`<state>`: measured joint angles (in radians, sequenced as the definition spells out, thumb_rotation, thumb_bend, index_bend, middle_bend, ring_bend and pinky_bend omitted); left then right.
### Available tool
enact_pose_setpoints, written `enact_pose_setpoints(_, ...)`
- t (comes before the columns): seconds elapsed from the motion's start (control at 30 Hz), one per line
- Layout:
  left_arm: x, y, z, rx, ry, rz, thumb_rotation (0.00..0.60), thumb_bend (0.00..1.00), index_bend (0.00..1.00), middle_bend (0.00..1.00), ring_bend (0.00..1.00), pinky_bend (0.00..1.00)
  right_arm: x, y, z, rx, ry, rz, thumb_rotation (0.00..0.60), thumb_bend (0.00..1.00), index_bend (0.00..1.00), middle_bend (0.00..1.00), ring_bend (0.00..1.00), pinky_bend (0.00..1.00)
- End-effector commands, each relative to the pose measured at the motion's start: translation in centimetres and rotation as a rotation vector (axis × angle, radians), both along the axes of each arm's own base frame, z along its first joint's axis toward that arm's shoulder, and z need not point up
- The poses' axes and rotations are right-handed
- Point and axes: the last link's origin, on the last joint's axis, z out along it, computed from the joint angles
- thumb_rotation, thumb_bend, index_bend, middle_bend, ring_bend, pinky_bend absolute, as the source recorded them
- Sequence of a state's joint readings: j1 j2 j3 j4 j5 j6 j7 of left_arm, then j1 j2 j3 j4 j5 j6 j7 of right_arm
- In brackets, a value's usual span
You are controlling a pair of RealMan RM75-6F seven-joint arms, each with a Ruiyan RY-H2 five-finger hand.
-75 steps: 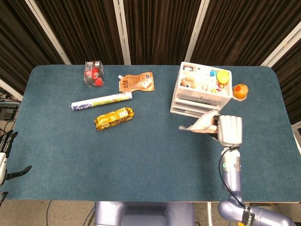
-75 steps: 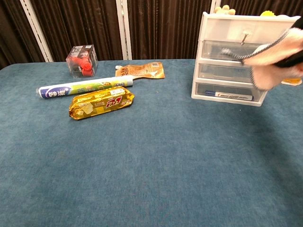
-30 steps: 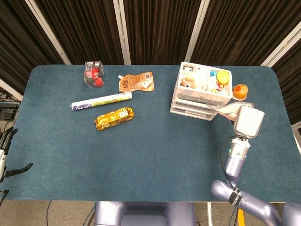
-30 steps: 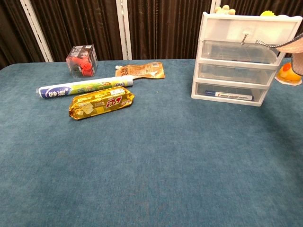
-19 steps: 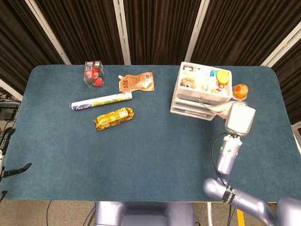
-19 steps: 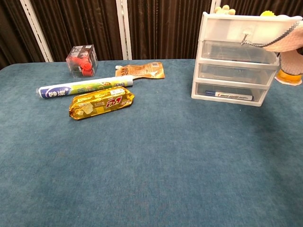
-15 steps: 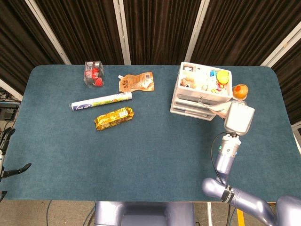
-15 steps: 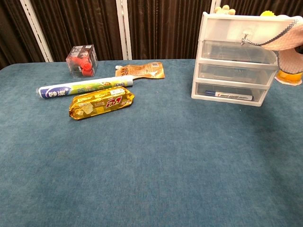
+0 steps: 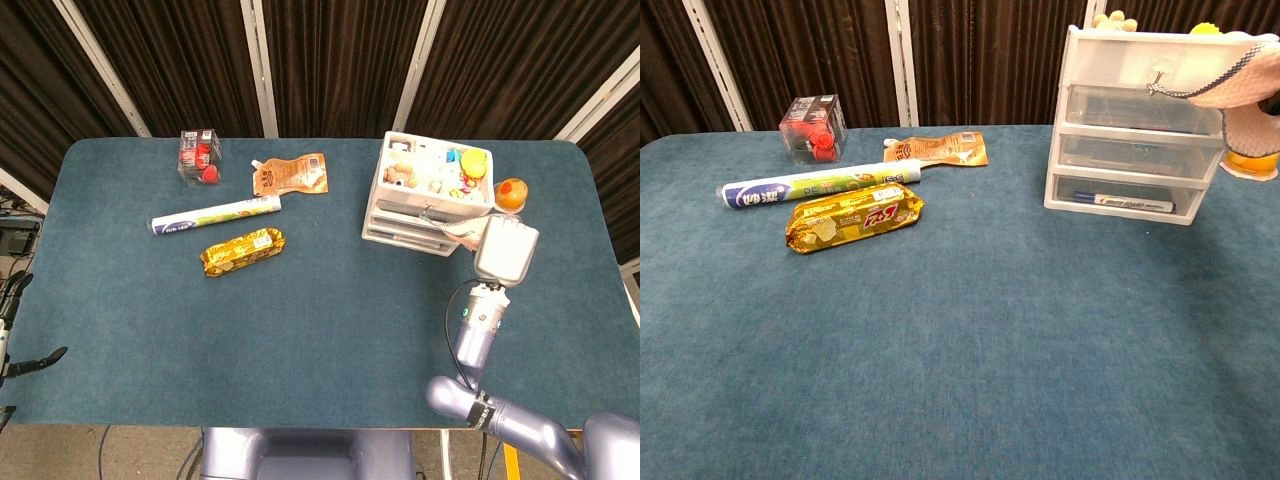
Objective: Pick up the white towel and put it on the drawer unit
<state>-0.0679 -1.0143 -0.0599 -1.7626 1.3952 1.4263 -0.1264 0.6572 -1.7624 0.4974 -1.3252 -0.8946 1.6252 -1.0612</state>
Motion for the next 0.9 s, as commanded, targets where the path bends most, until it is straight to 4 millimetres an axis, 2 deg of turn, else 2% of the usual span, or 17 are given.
enact_pose_setpoints(0.03,0.04,0.02,0.06,0.001,-0.001,-0.002,0.600,0.00,0.00,0.00,0.00,0.00,0.10,-0.09,0.04,-0.005,0.000,0.004,0.600,0.35,0.95,1.00,1.00,0.98)
enact_pose_setpoints(0.9,0.14,-0.07,0.01,-0.005,-0.003,-0.004,0.600,0.00,0.00,0.00,0.00,0.00,-0.55,-0.52,-0.02,-0.004,-0.005,-0.015,0.600,0.36,0.95,1.00,1.00,0.98)
